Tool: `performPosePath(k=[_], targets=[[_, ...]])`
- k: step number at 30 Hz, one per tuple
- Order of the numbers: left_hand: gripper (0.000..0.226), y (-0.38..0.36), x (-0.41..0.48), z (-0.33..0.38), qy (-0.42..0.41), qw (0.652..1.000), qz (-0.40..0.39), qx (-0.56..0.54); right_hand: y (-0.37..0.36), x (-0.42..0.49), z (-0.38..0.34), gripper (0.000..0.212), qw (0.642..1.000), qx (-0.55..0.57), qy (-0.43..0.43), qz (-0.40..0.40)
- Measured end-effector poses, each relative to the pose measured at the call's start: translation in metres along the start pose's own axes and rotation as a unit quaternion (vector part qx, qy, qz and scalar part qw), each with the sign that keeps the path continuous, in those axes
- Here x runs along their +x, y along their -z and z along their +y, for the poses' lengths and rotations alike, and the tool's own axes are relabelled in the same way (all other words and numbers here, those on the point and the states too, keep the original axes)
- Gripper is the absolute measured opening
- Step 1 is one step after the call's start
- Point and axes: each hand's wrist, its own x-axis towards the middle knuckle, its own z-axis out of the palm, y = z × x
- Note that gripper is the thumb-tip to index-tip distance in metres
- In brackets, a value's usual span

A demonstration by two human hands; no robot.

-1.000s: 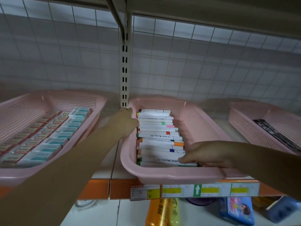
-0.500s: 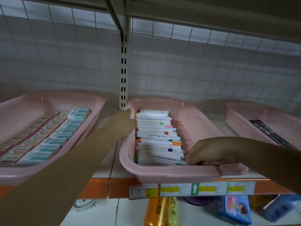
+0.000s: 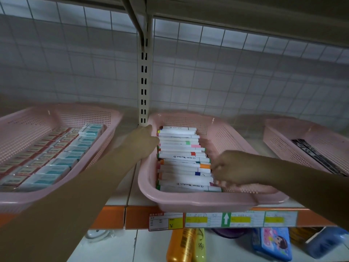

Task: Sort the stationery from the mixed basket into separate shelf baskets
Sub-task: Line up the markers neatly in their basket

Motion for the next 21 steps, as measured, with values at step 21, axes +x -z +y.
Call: performPosePath(k=[21], targets=[[0.025, 0.002, -0.005, 0.003, 0.022, 1.000, 0.005, -0.013, -0.041, 0.065, -0.029, 0.068, 0.960, -0.177, 0.215, -0.023]])
